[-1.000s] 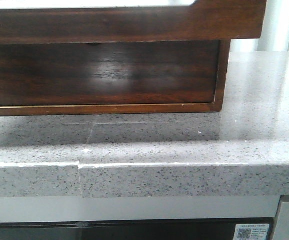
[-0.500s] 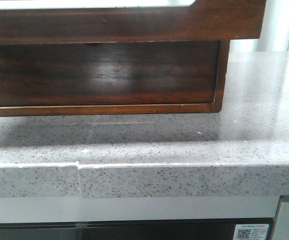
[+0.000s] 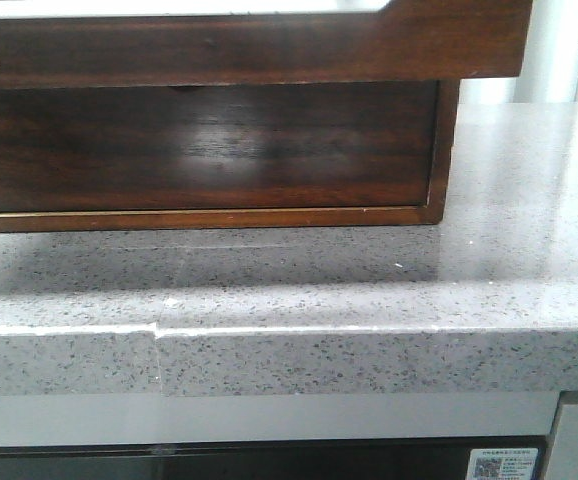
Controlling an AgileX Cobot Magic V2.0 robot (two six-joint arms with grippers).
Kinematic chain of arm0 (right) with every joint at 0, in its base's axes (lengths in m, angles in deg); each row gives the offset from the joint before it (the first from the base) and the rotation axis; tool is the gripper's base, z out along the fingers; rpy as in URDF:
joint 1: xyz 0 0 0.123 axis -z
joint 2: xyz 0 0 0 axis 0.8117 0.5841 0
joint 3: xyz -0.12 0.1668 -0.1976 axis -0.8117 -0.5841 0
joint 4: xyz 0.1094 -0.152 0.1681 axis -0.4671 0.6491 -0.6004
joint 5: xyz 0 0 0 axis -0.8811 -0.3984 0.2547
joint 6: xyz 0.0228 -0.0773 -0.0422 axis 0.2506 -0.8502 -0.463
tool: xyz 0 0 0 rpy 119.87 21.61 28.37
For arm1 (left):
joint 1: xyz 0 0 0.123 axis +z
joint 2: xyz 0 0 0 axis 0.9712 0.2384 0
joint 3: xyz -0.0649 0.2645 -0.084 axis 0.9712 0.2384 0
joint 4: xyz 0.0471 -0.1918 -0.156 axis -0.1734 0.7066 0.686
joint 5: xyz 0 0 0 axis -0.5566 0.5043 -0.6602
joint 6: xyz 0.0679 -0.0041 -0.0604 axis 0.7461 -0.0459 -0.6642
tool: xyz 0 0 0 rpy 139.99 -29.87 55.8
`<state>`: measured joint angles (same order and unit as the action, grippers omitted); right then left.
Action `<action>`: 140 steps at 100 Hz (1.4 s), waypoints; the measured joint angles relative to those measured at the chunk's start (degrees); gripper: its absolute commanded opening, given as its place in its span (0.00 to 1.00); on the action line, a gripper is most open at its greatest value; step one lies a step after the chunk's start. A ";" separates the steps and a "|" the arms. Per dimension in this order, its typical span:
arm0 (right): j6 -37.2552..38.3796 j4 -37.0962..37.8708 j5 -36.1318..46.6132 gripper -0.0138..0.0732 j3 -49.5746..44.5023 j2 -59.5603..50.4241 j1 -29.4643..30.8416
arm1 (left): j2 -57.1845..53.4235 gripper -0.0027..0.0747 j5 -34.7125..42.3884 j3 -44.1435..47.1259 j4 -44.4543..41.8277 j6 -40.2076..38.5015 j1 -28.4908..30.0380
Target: Put scissors in drawer with both arms
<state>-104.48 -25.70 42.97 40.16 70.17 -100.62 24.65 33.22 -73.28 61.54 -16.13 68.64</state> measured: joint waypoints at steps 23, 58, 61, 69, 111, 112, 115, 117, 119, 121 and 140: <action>0.00 0.00 0.00 0.09 0.00 0.00 0.00 | 0.00 0.01 0.00 0.00 -0.14 0.00 0.00; 0.00 0.00 0.00 0.09 0.00 0.00 0.00 | 0.00 0.01 0.00 0.00 -0.13 0.07 0.00; 0.00 0.00 0.00 0.09 0.00 0.00 0.00 | 0.00 0.01 0.00 0.00 -0.13 0.12 0.00; 0.00 0.00 0.00 0.09 0.00 0.00 0.00 | 0.00 0.01 0.00 0.00 -0.13 0.12 0.00; 0.00 0.24 0.00 0.09 0.00 0.00 0.00 | 0.00 0.01 0.00 0.00 -0.13 0.21 0.00; 0.00 0.41 0.00 0.09 0.00 0.00 0.00 | 0.00 0.01 0.00 0.00 -0.13 0.21 0.00; 0.00 0.93 0.00 0.09 0.00 0.00 0.00 | 0.00 0.01 0.00 0.00 -0.13 0.21 0.00; 0.00 1.18 0.00 0.09 0.00 0.00 0.00 | 0.00 0.01 0.00 0.00 -0.13 0.21 0.00; 0.00 1.38 0.00 0.09 0.00 0.00 0.00 | 0.00 0.01 0.00 0.00 -0.13 0.21 0.00; 0.00 1.45 0.00 0.09 0.00 0.00 0.00 | 0.00 0.01 0.00 0.00 -0.13 0.21 0.00; 0.00 3.27 7.39 0.09 -1.27 -0.23 1.69 | 0.00 0.01 0.00 0.00 -0.13 0.21 0.00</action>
<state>-104.48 -22.43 50.36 38.88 69.94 -98.94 24.65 33.22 -73.28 61.41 -15.92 68.64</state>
